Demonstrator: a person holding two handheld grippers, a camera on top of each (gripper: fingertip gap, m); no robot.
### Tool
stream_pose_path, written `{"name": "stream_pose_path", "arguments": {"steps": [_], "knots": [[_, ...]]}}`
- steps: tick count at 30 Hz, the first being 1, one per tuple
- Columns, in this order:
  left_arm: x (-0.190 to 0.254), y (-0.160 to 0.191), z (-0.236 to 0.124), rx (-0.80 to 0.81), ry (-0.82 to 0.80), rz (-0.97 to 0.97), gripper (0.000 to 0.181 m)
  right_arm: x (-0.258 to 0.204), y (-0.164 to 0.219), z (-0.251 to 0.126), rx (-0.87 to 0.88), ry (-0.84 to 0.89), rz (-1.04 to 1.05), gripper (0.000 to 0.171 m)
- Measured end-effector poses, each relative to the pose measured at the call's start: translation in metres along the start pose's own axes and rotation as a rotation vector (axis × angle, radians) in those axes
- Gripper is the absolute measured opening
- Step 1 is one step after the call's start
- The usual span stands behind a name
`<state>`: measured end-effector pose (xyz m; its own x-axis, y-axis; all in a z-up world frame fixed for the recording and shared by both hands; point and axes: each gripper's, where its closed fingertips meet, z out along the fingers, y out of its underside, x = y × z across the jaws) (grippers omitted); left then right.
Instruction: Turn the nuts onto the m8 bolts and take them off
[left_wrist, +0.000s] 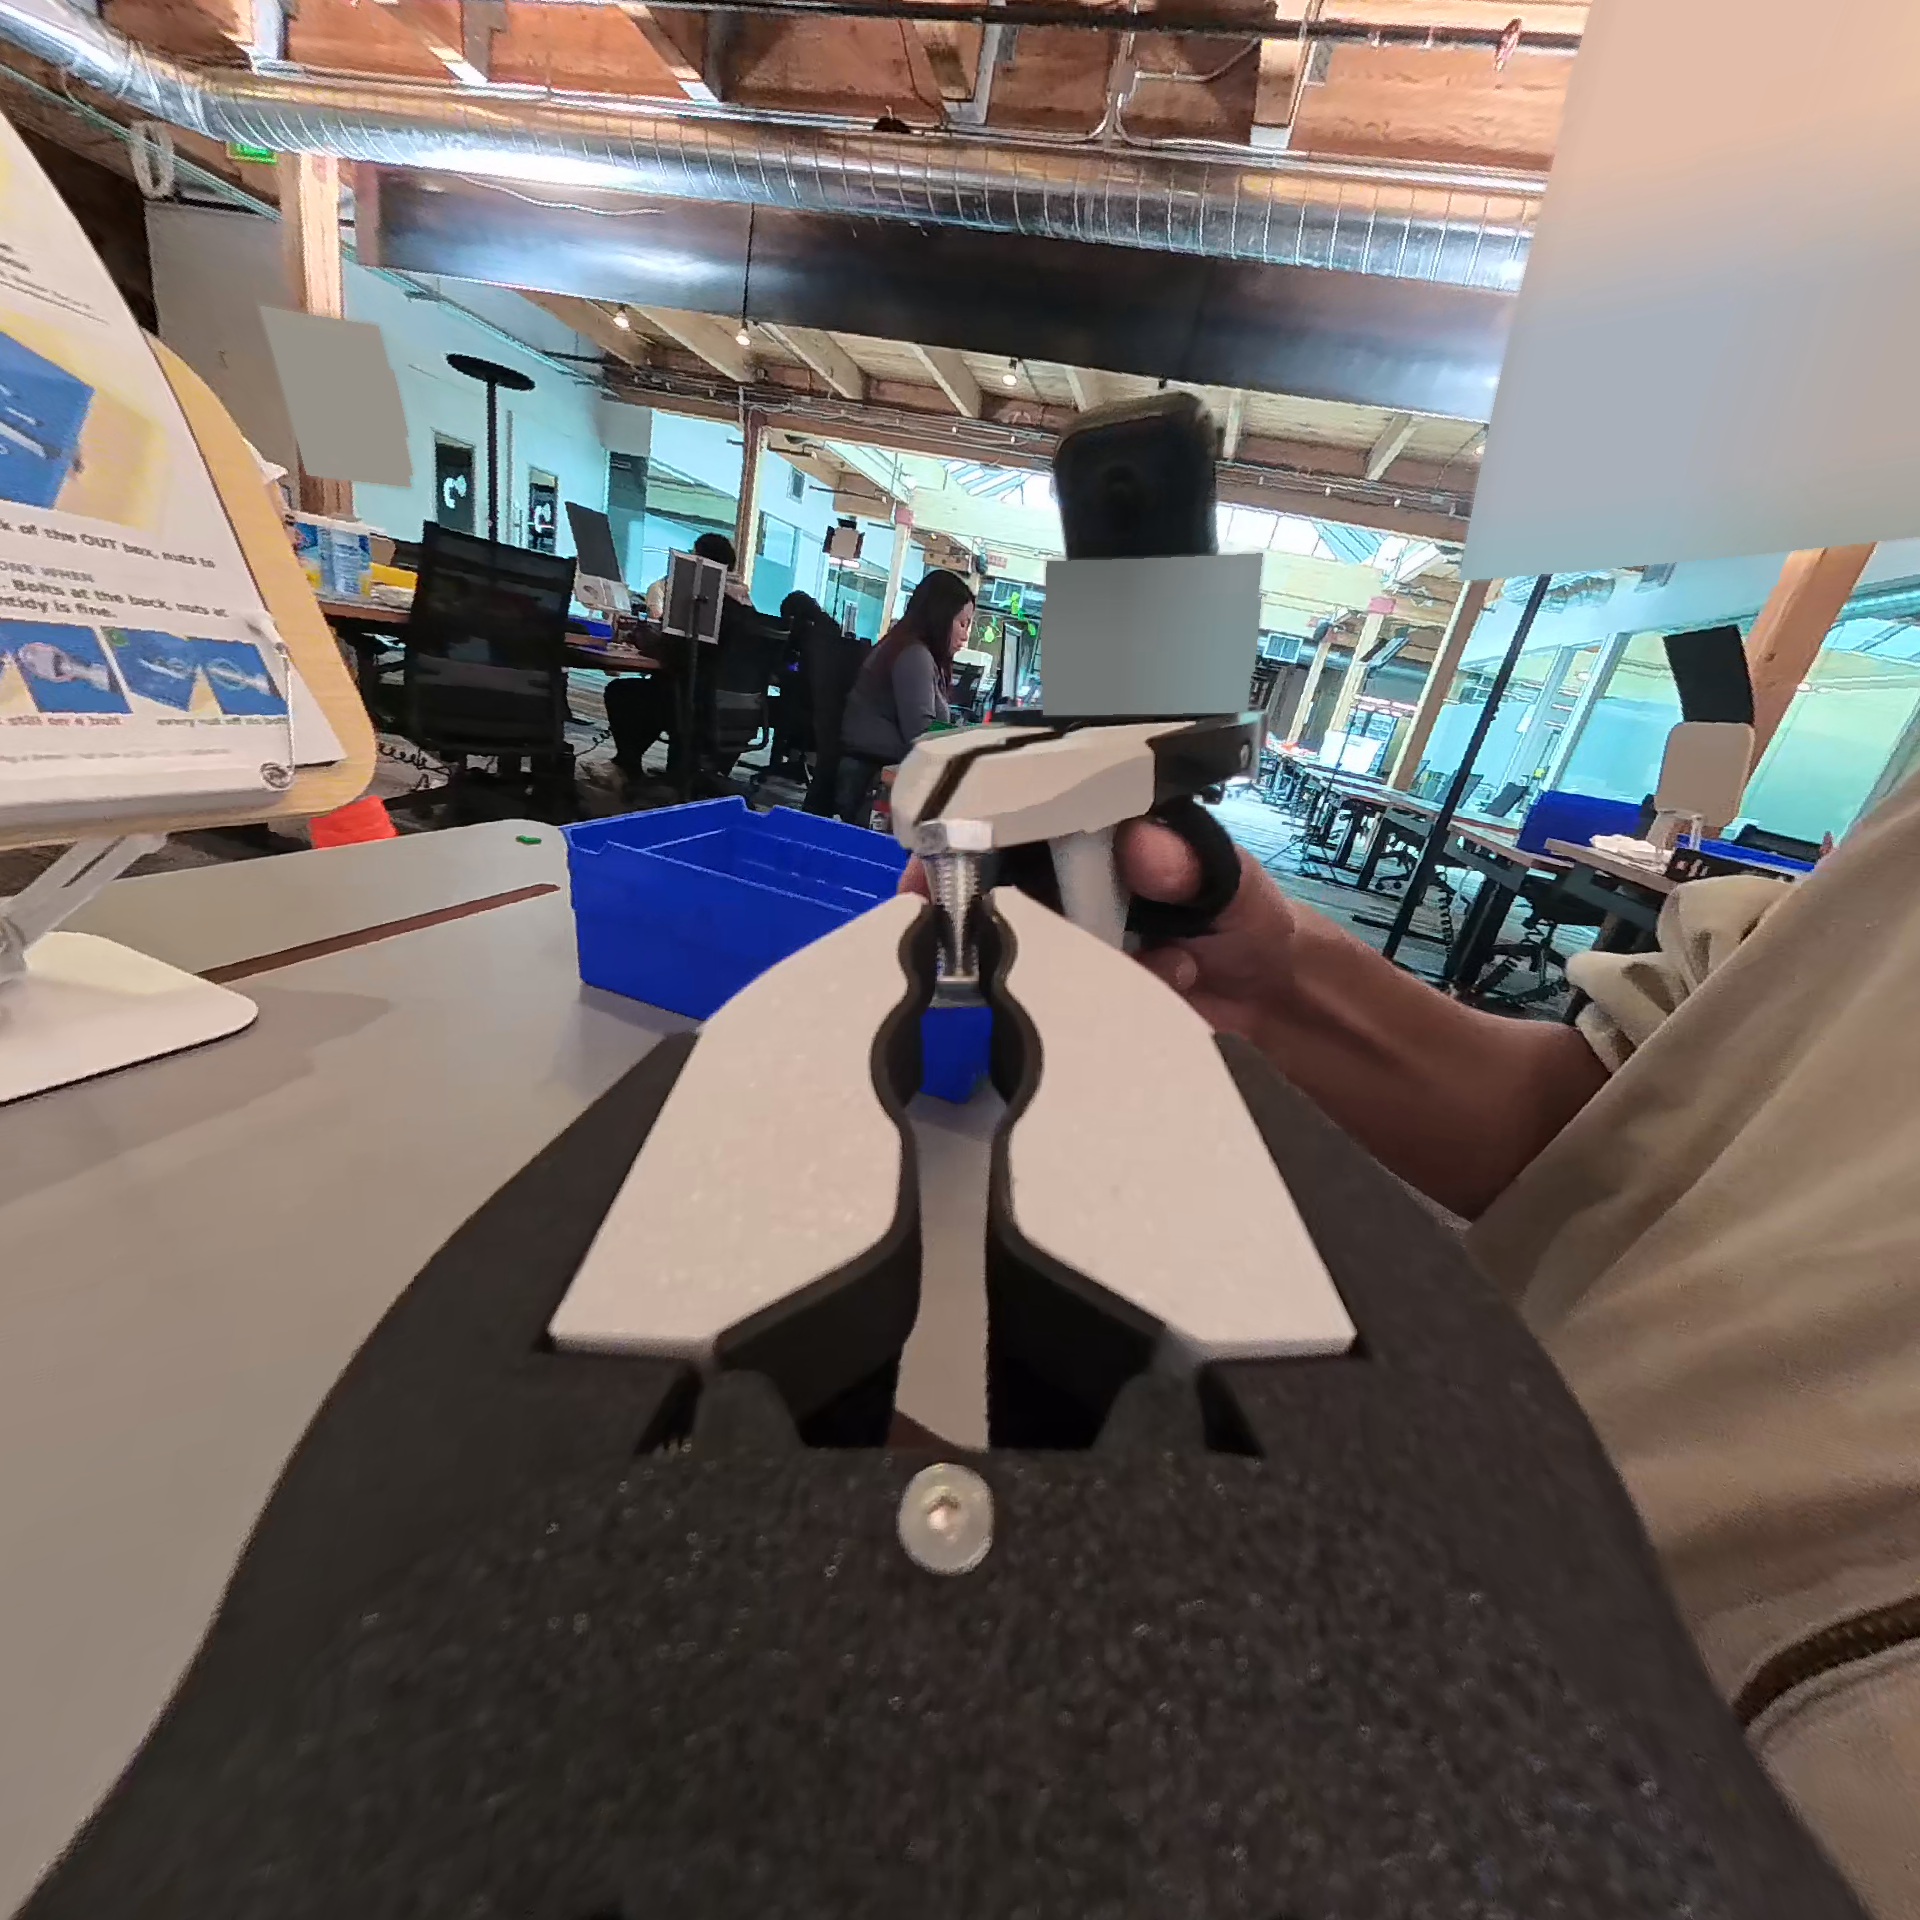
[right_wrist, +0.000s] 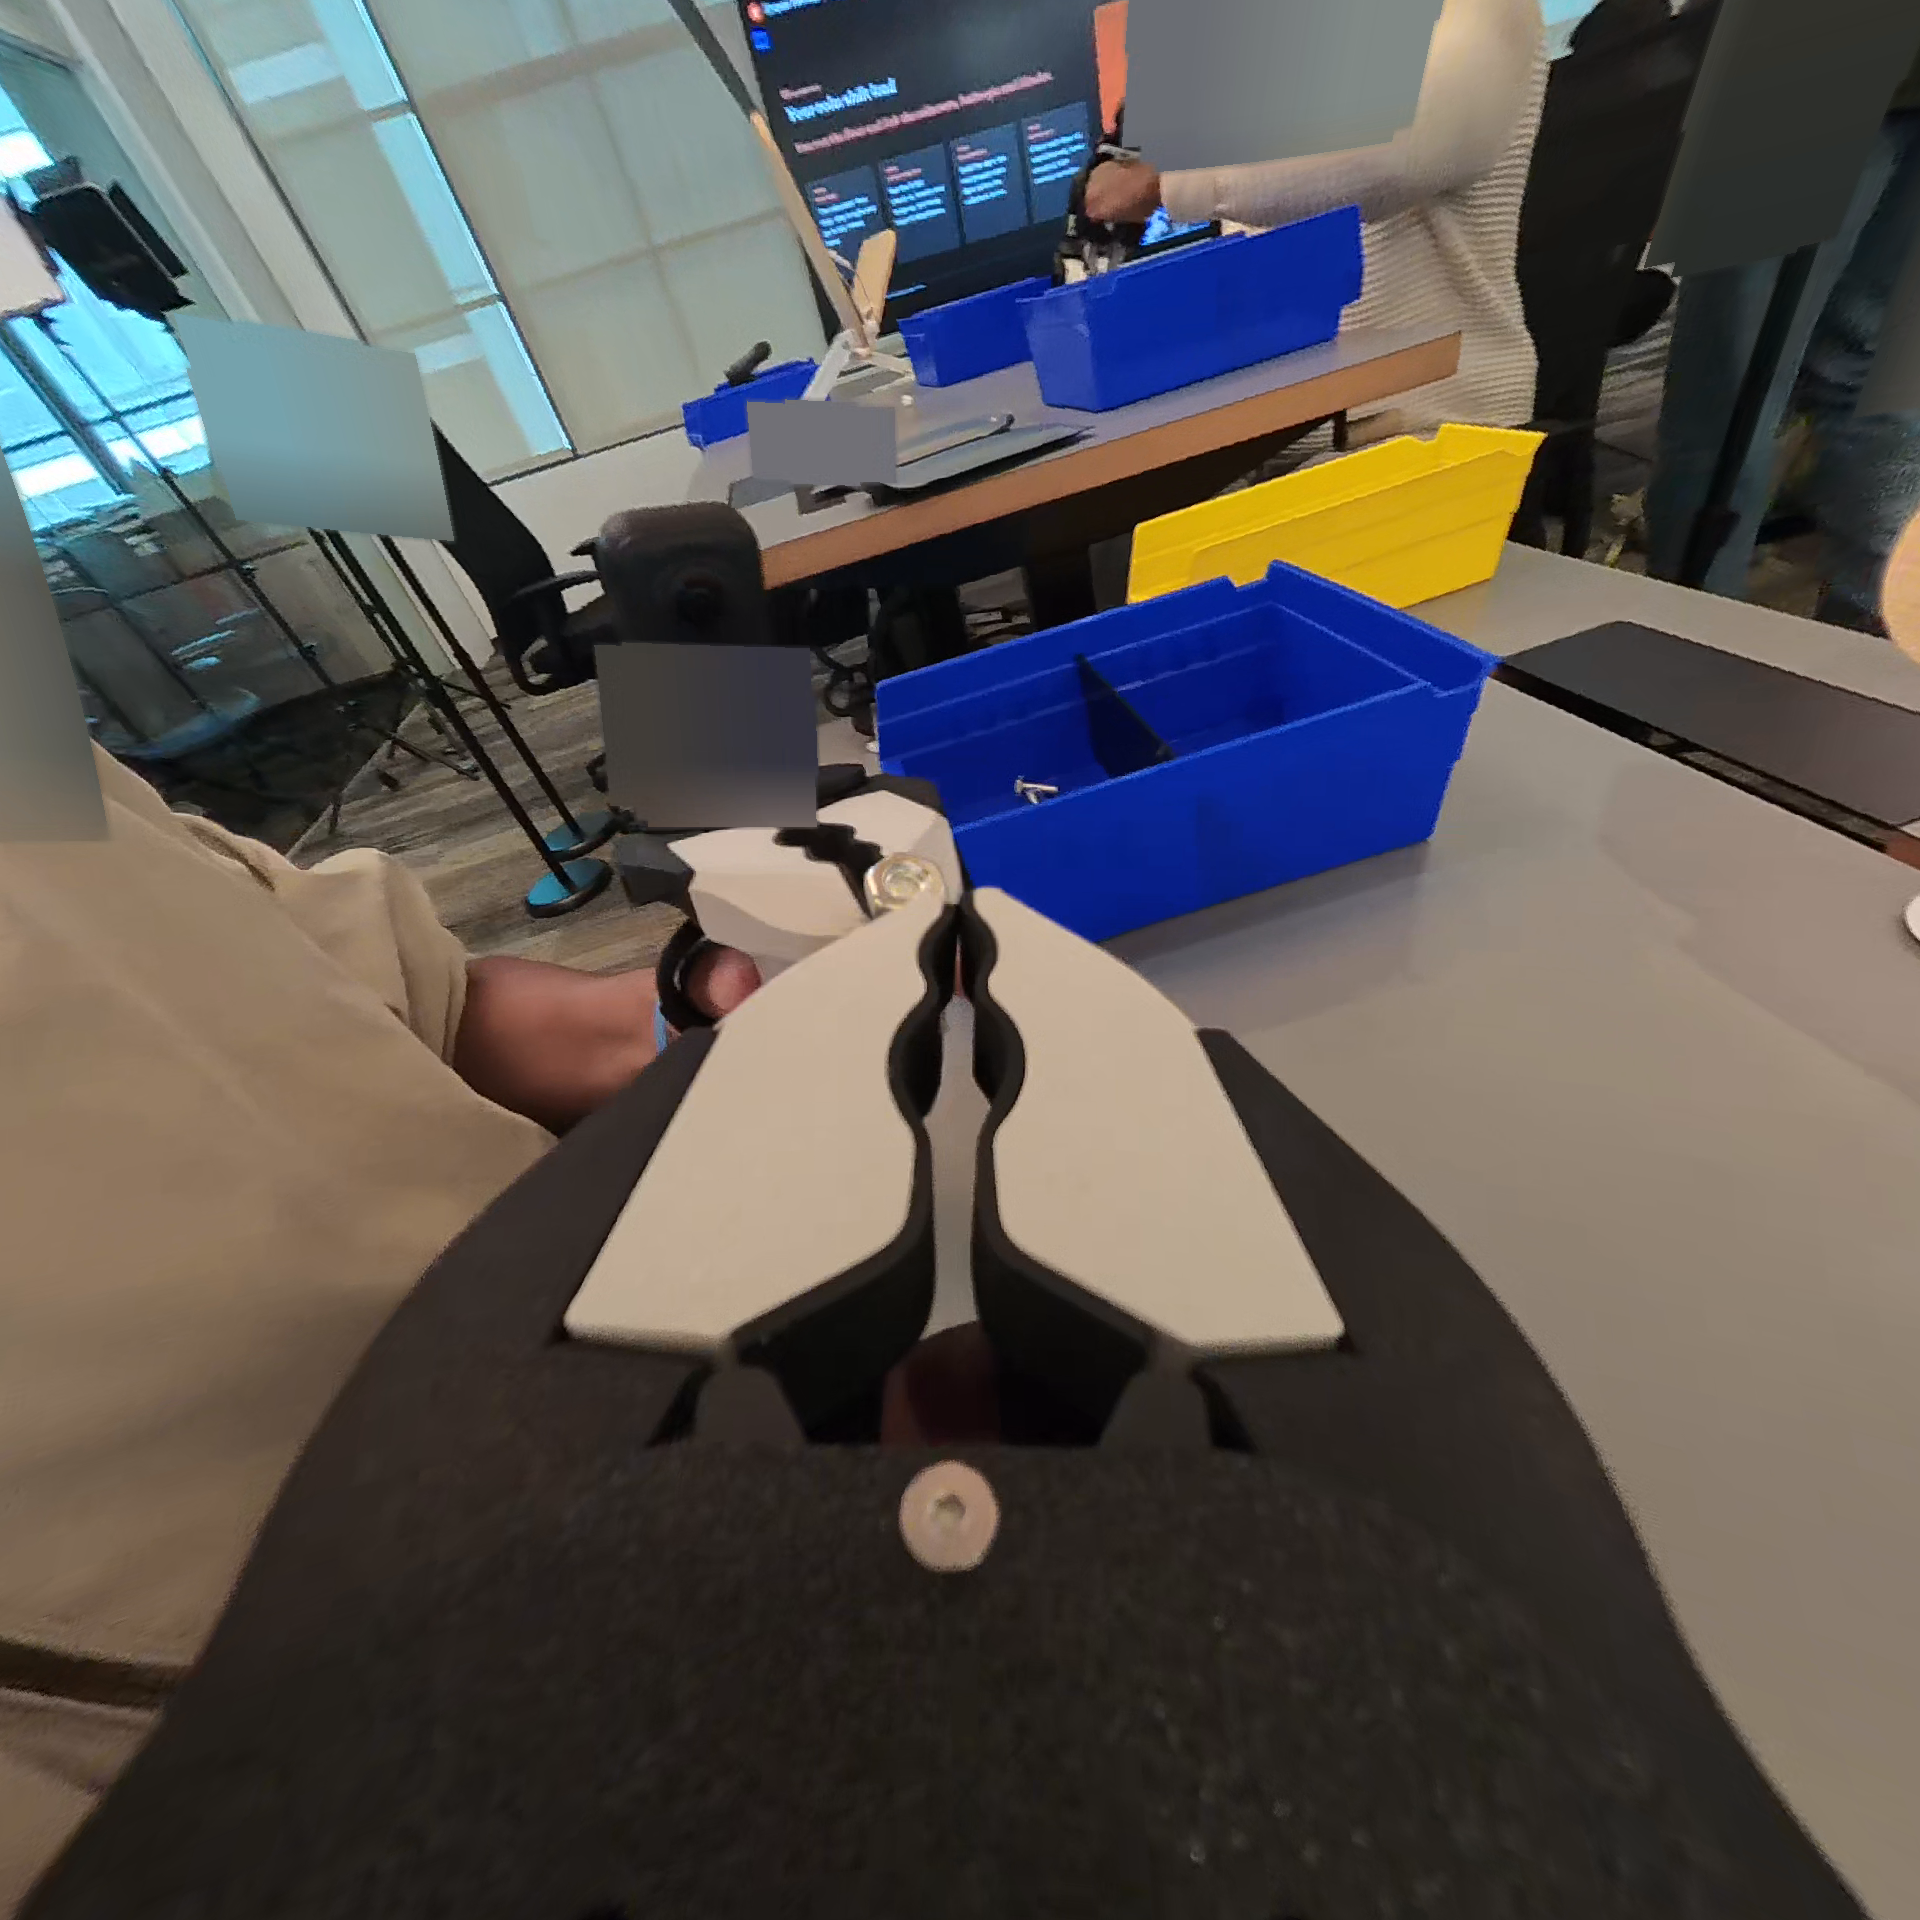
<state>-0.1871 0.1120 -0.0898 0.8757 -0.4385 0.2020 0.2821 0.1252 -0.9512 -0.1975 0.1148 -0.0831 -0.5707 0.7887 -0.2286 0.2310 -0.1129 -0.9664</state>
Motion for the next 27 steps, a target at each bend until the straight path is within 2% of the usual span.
{"name": "stream_pose_path", "arguments": {"steps": [3,8,11,17,22,27], "knots": [[-0.004,-0.002,-0.003,0.007,-0.02,-0.022,0.007,-0.017,0.001,0.001,-0.009,-0.055,-0.022,0.0],[-0.003,-0.003,-0.004,0.014,-0.012,-0.033,0.007,-0.009,-0.001,-0.002,-0.019,0.009,-0.069,0.0],[0.003,-0.002,-0.002,0.004,0.005,-0.019,0.007,-0.011,-0.004,-0.004,-0.036,-0.011,-0.085,0.01],[0.027,0.007,-0.001,-0.07,0.175,-0.09,0.007,-0.03,0.0,-0.016,-0.108,-0.207,-0.188,0.019],[0.034,0.011,-0.001,-0.115,0.259,-0.151,0.007,-0.034,0.011,-0.022,-0.225,-0.255,-0.269,0.025],[0.041,0.015,0.005,-0.142,0.299,-0.146,0.007,-0.037,0.02,-0.02,-0.267,-0.274,-0.302,0.021]]}}
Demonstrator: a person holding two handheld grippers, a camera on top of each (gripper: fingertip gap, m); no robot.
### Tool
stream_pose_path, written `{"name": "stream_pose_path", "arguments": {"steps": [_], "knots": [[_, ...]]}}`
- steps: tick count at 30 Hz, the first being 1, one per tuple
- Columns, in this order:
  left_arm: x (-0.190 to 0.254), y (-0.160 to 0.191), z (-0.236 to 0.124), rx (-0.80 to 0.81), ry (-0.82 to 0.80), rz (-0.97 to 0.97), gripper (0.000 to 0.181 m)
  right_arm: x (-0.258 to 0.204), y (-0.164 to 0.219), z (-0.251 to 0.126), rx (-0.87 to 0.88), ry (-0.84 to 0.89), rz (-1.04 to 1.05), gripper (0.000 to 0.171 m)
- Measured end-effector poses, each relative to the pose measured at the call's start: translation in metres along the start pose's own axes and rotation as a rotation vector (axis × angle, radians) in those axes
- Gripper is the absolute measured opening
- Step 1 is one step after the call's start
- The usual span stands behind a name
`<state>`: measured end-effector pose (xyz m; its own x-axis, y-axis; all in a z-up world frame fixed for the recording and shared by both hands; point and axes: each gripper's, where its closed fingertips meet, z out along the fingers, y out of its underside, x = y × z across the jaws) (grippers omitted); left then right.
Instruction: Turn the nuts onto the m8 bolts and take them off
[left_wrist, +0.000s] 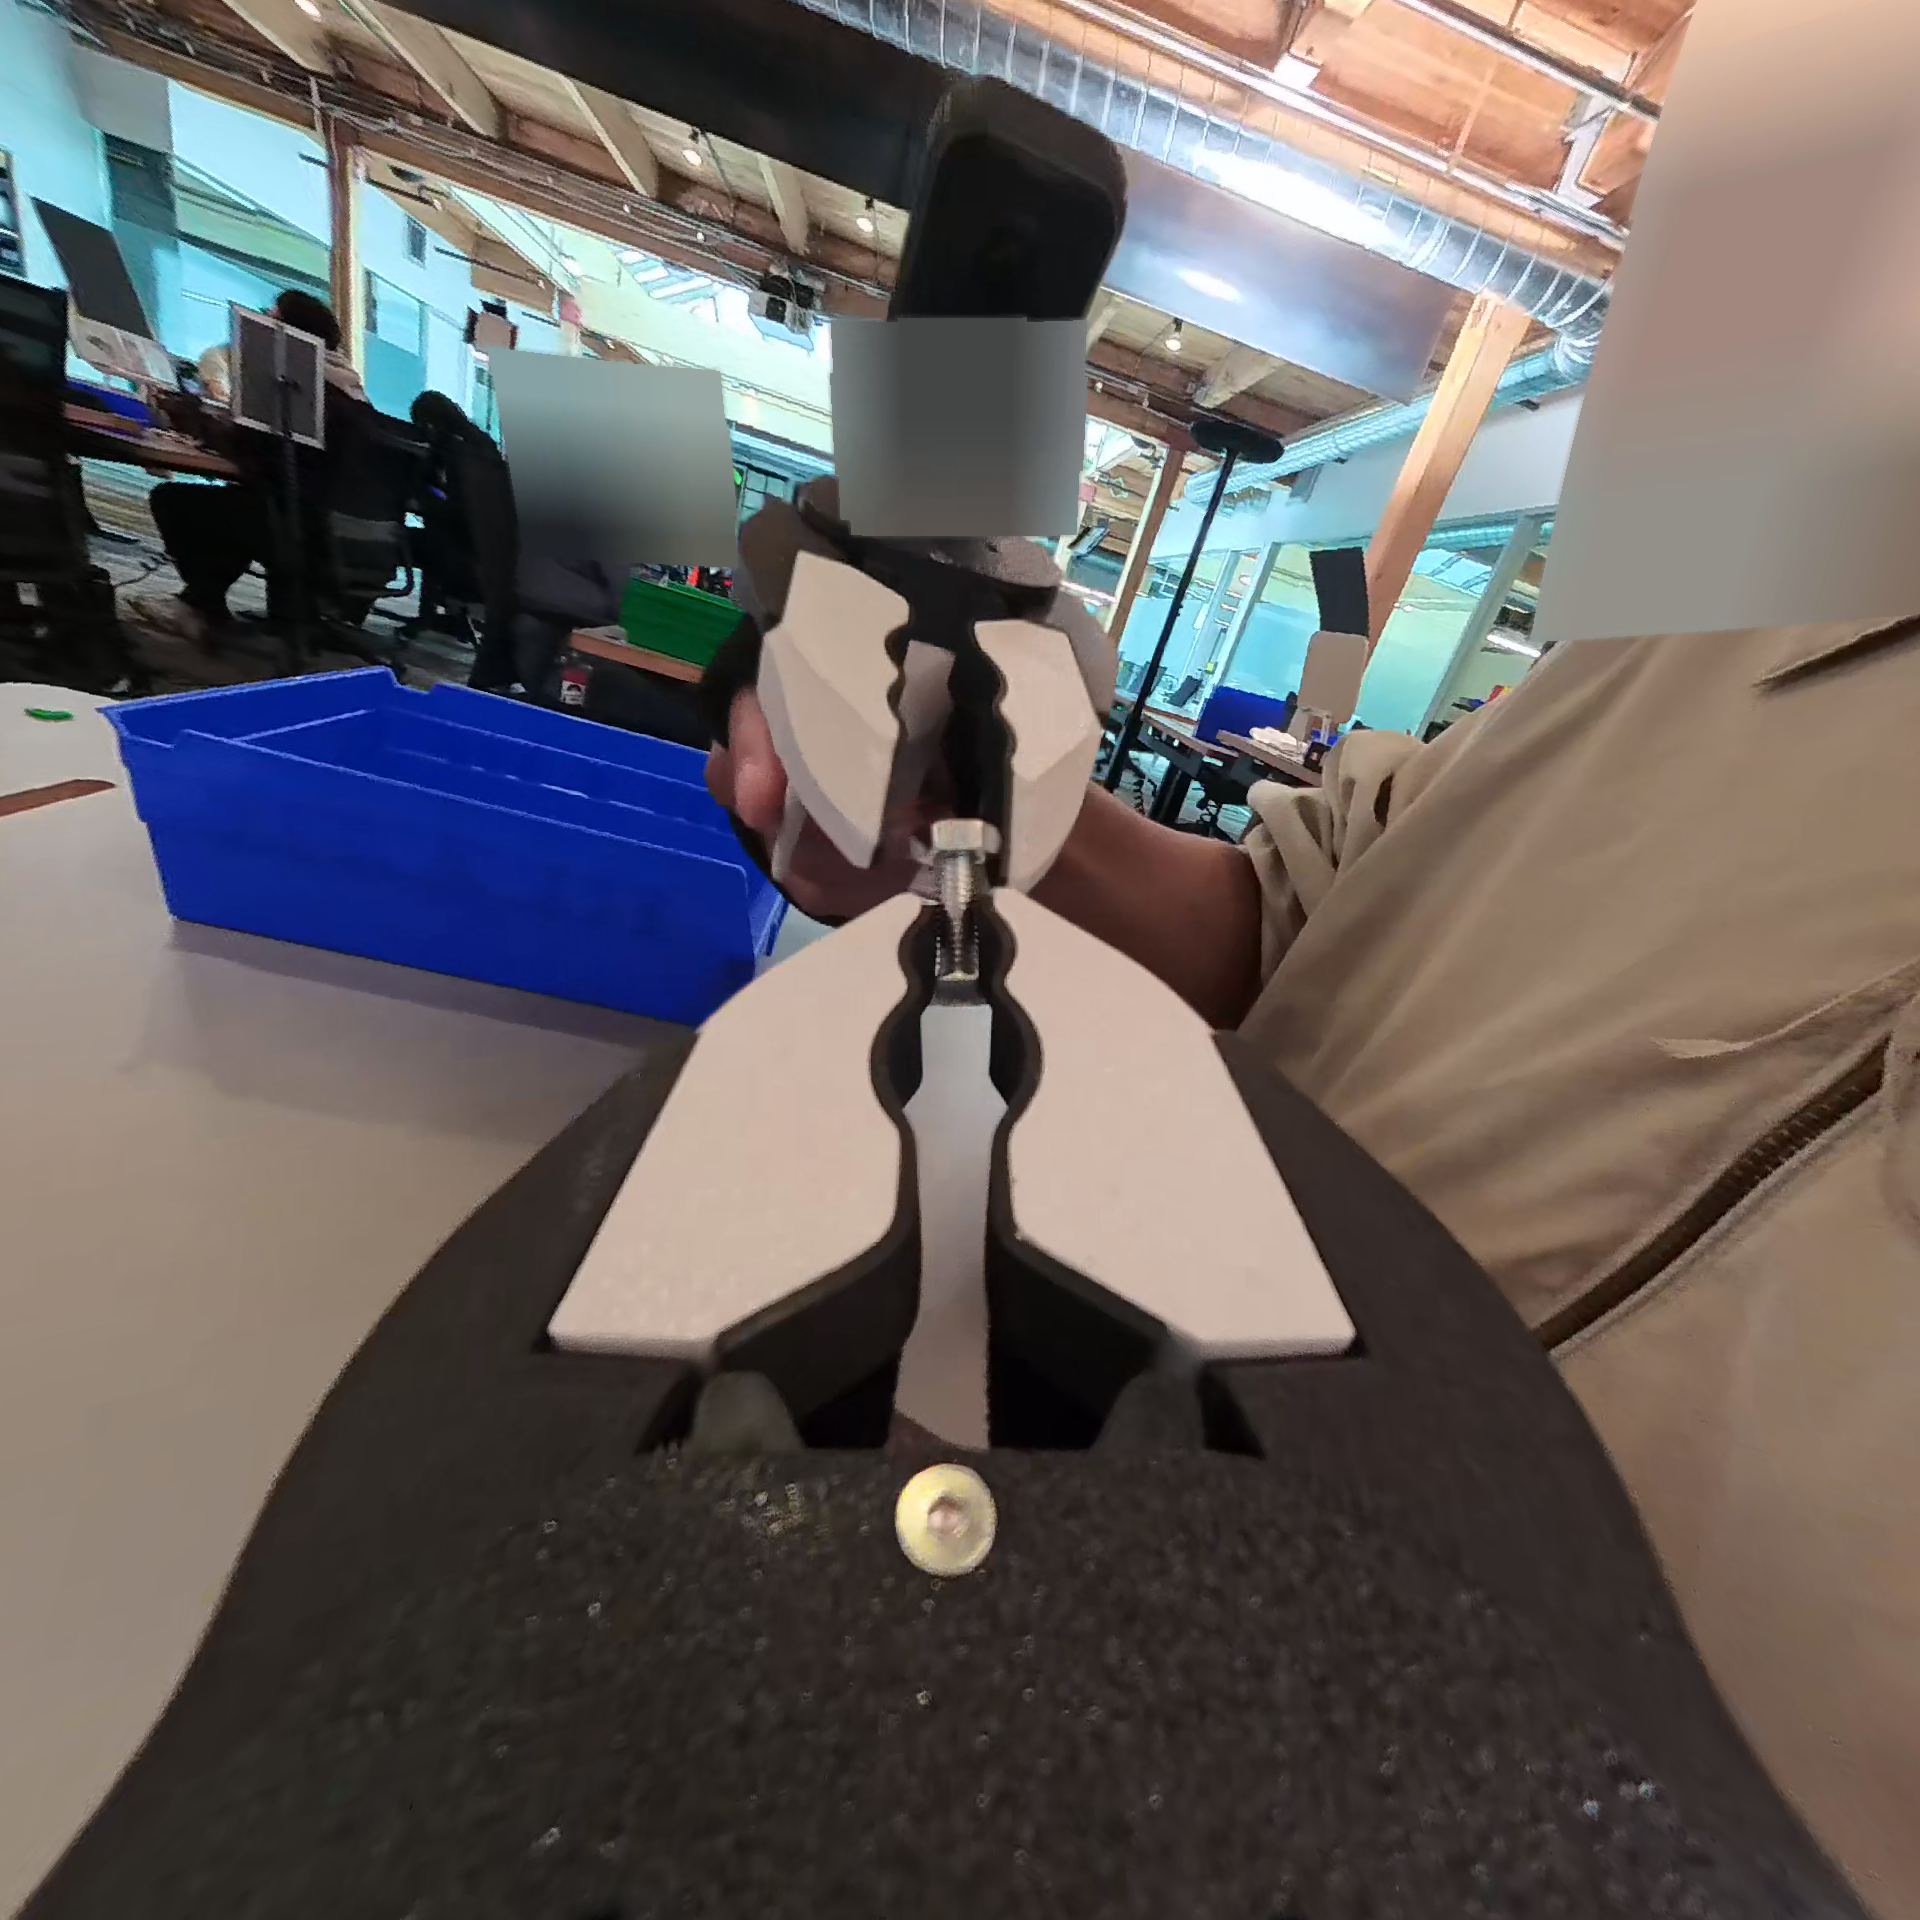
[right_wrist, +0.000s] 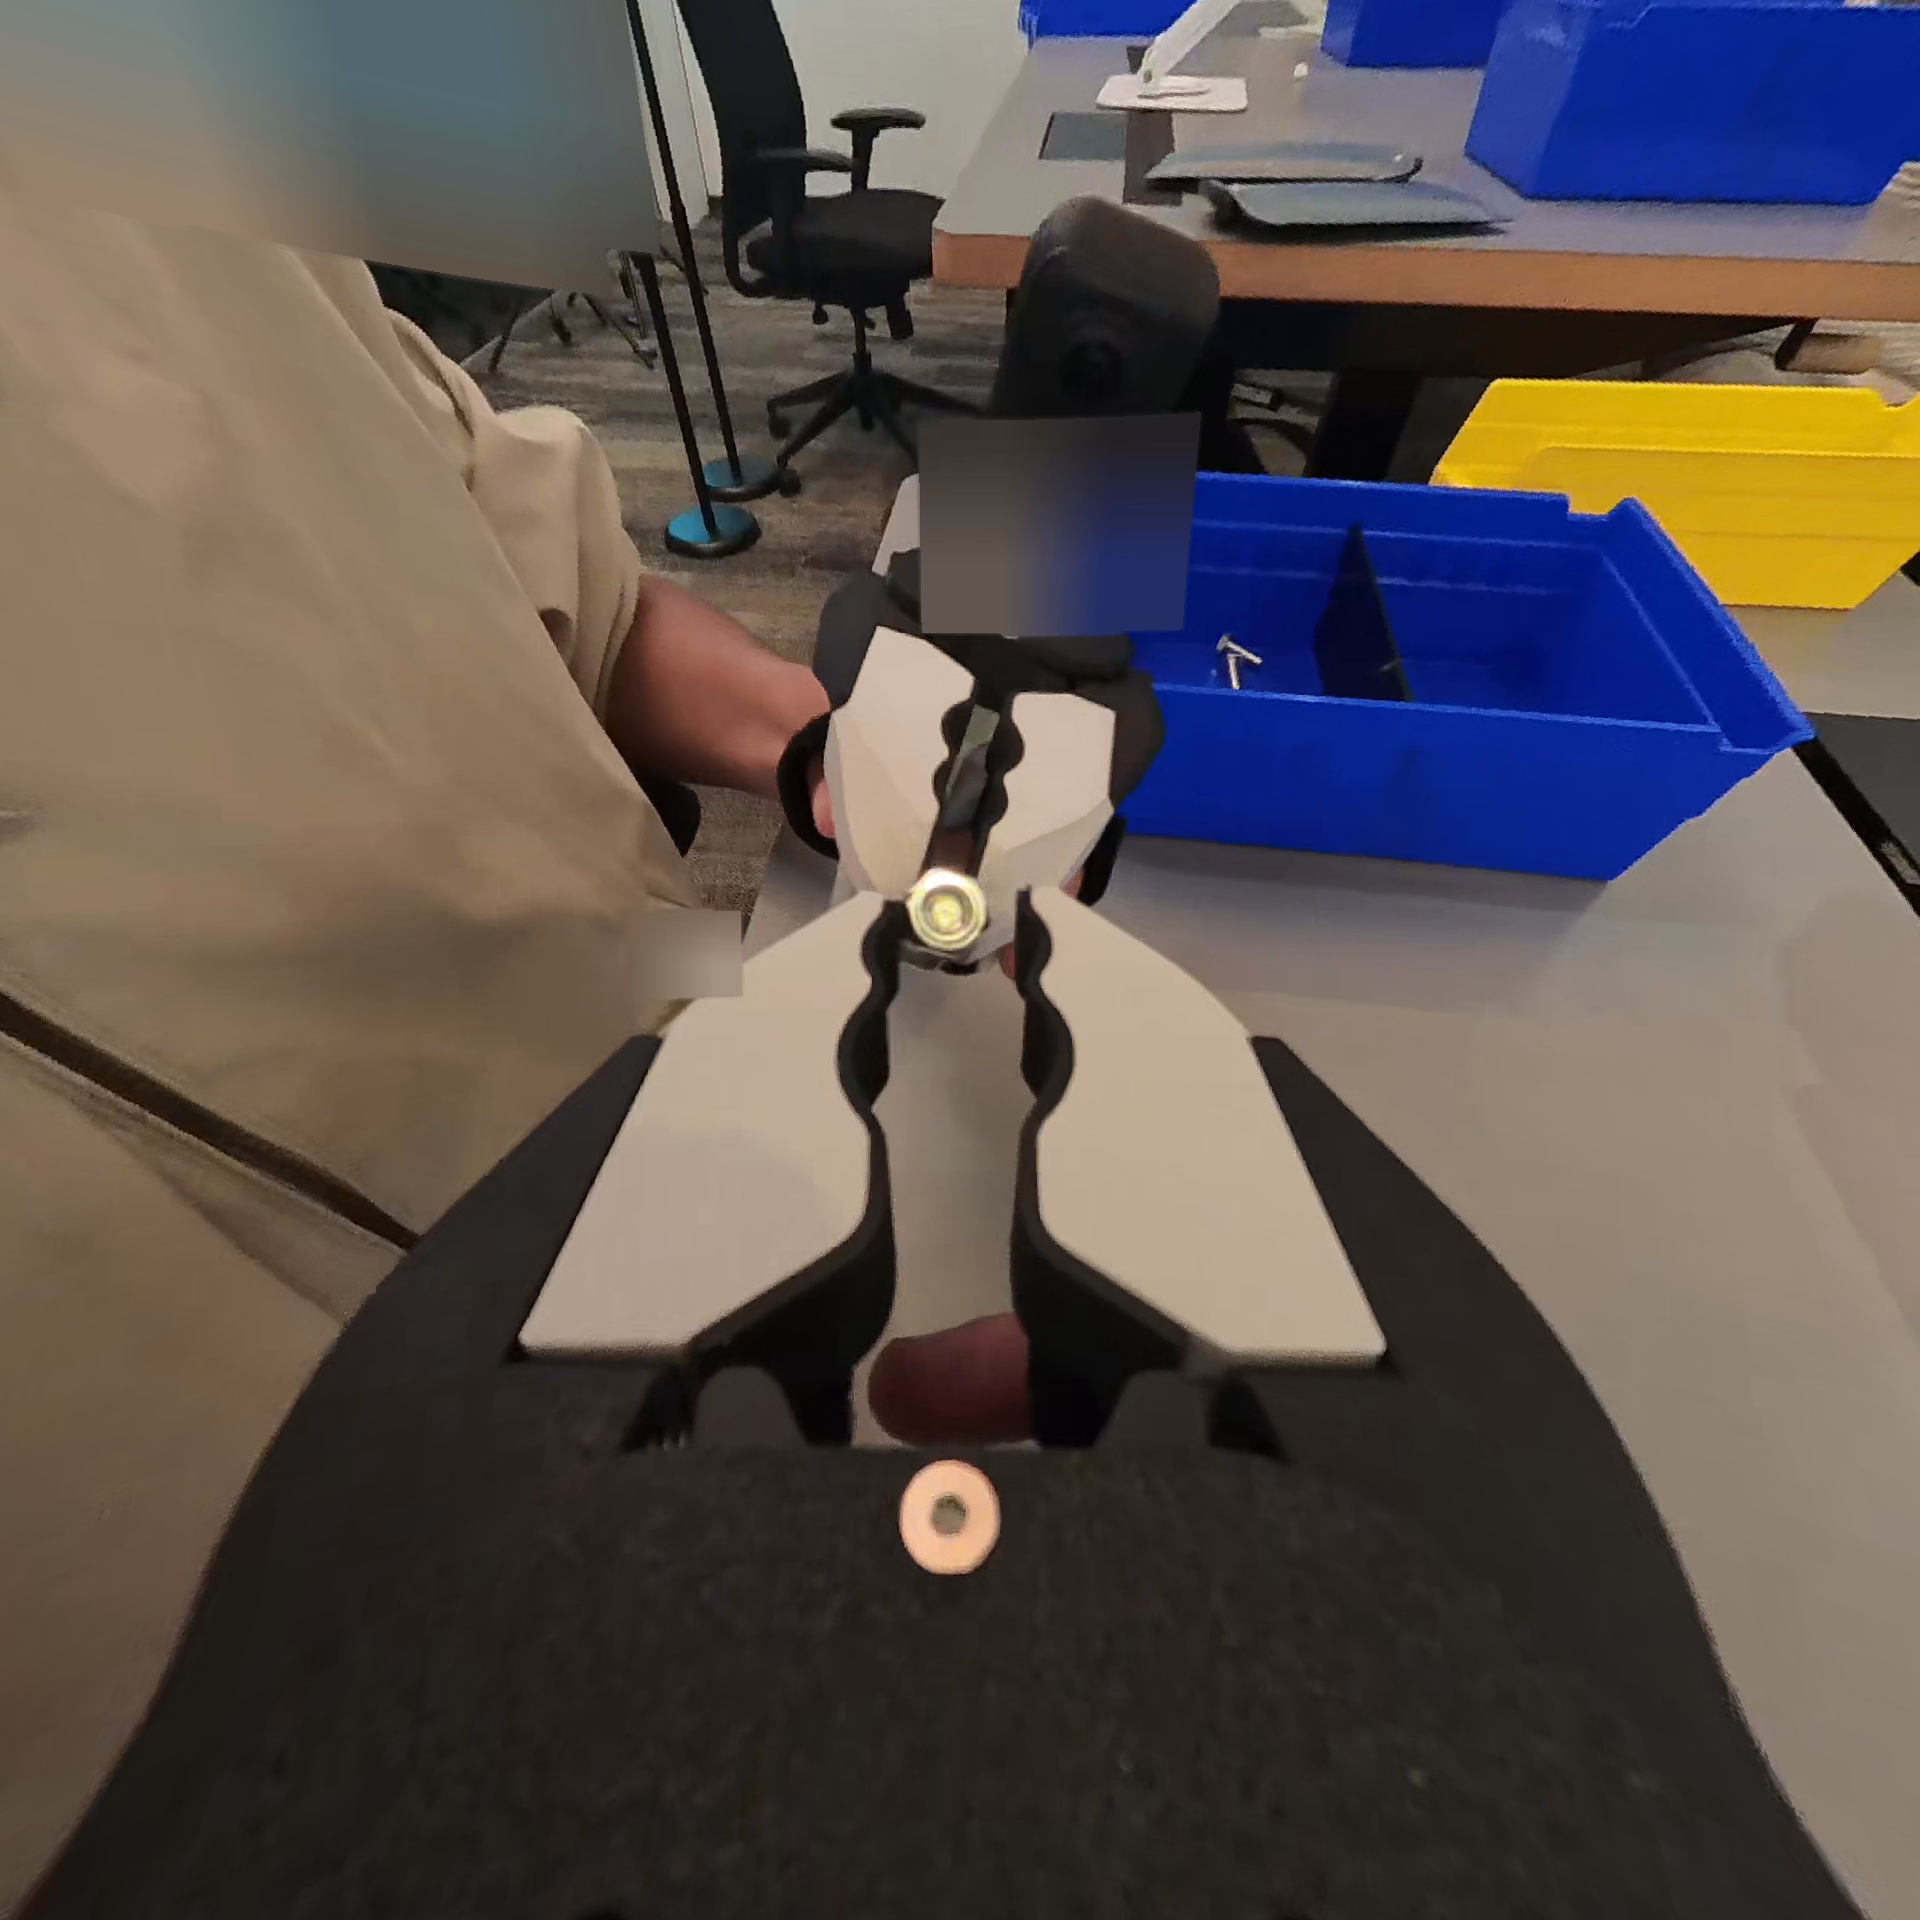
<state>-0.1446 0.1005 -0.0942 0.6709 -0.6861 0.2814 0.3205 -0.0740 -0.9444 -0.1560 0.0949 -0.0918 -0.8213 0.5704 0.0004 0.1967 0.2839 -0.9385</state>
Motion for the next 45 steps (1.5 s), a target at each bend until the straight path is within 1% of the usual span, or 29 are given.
{"name": "stream_pose_path", "arguments": {"steps": [1,5,10,17,24,32,35,36,45], "knots": [[-0.001,0.0,0.0,0.002,-0.003,0.0,0.007,0.0,0.0,0.0,0.008,-0.004,-0.004,0.016],[-0.003,0.002,0.0,-0.003,-0.004,-0.013,0.007,0.001,0.002,0.0,0.014,0.013,0.005,0.015],[-0.007,0.004,0.0,-0.023,-0.038,0.016,0.007,0.004,0.006,-0.001,0.055,0.028,0.031,0.015],[-0.004,0.004,-0.002,-0.001,0.011,-0.054,0.008,0.0,0.006,0.0,0.085,0.022,0.023,0.015],[-0.001,0.003,-0.007,0.002,0.031,-0.06,0.016,0.002,0.004,-0.004,0.106,0.021,0.025,0.015],[-0.006,0.011,-0.008,-0.025,-0.005,-0.034,0.024,0.003,0.002,-0.001,0.115,0.01,0.027,0.014],[-0.007,0.012,-0.008,-0.026,-0.013,-0.018,0.022,0.005,0.001,0.001,0.118,0.005,0.031,0.014],[-0.006,0.011,-0.009,-0.019,-0.004,-0.01,0.017,0.006,0.002,0.001,0.119,0.007,0.034,0.015],[-0.006,0.01,-0.009,-0.029,-0.032,0.037,0.016,0.008,0.001,0.002,0.135,0.021,0.051,0.015]]}}
